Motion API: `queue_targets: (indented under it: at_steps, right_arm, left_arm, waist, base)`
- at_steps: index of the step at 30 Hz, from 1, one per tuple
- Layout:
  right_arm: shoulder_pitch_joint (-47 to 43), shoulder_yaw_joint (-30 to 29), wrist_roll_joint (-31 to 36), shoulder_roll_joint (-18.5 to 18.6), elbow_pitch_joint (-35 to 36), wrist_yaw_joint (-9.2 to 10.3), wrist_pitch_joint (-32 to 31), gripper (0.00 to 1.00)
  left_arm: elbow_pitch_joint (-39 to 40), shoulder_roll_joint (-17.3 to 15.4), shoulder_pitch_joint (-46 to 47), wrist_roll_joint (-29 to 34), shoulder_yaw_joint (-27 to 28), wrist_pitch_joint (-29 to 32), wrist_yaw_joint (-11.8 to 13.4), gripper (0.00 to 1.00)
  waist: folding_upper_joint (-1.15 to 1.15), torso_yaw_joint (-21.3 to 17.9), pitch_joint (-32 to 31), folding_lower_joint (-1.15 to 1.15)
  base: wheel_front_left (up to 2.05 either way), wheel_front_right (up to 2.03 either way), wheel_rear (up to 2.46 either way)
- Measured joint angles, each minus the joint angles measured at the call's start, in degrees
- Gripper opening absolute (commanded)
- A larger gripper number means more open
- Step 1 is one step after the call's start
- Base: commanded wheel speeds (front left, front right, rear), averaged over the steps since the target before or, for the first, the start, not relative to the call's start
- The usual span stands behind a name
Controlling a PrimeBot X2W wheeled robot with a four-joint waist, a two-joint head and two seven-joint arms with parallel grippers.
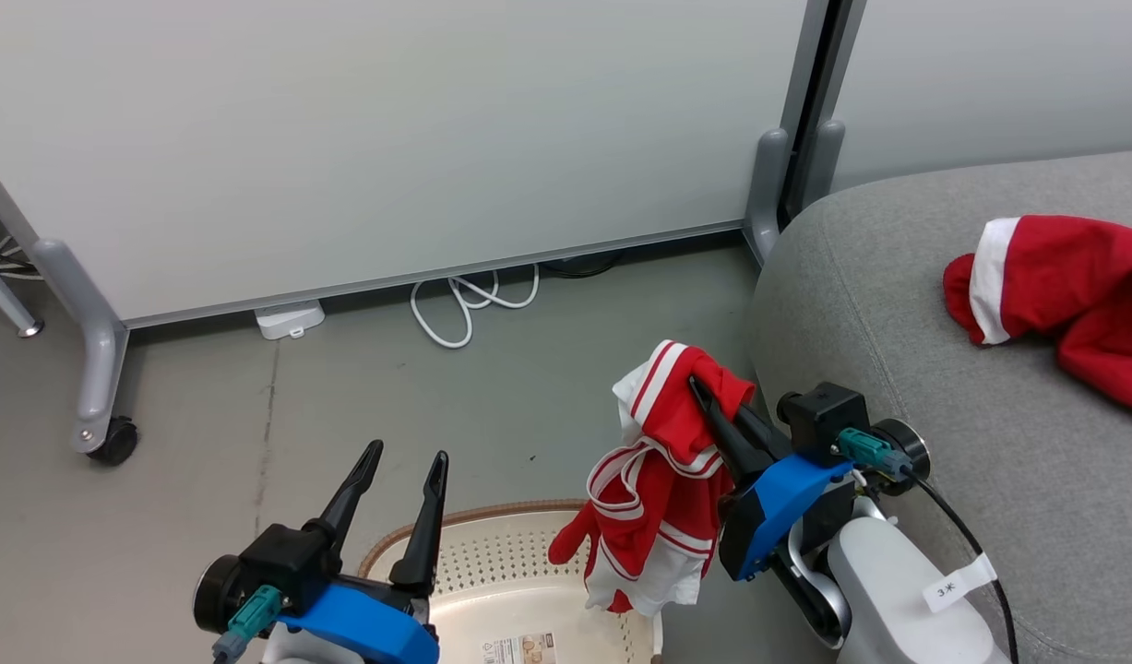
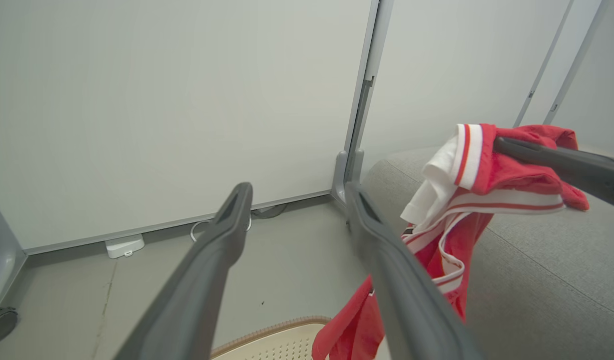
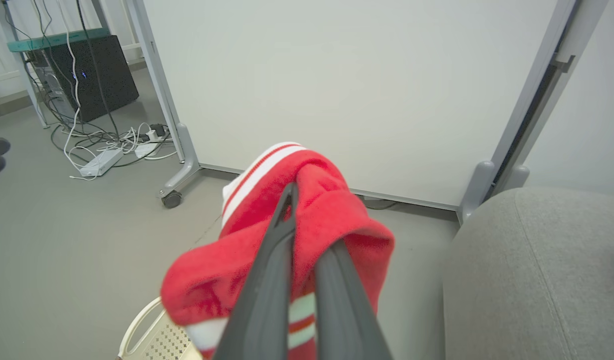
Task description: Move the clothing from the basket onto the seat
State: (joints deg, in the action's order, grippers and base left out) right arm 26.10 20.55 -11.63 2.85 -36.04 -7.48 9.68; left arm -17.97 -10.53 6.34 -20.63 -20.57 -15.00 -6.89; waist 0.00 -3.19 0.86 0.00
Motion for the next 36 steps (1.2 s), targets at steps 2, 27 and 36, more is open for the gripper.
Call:
queue_targets:
  at_steps: [2, 27, 36]
  right_arm:
    - [-0.2, -0.1, 0.0, 0.0, 0.6, 0.00, -0.1, 0.00]
    - [-2.1, -2.8, 1.9, 0.0, 7.7, 0.00, -1.2, 0.00]
    - [-2.7, -2.5, 1.4, 0.0, 8.9, 0.00, -1.3, 0.00]
  left_arm:
    - [0.0, 0.2, 0.0, 0.4, 0.5, 0.0, -0.2, 1.00]
    - [2.6, -0.1, 1.7, 1.7, 1.4, 0.0, -0.3, 1.00]
    - [3.0, -0.5, 1.7, 2.0, 1.9, 0.0, -0.4, 1.00]
  waist:
    - [0.00, -0.6, 0.1, 0.00]
    - [0.00, -17.0, 4.2, 0.00]
    - [0.00, -22.1, 5.2, 0.00]
  base:
    - [0.00, 0.00, 0.00]
    - [0.00, 0.00, 0.00]
    - [0.00, 0.00, 0.00]
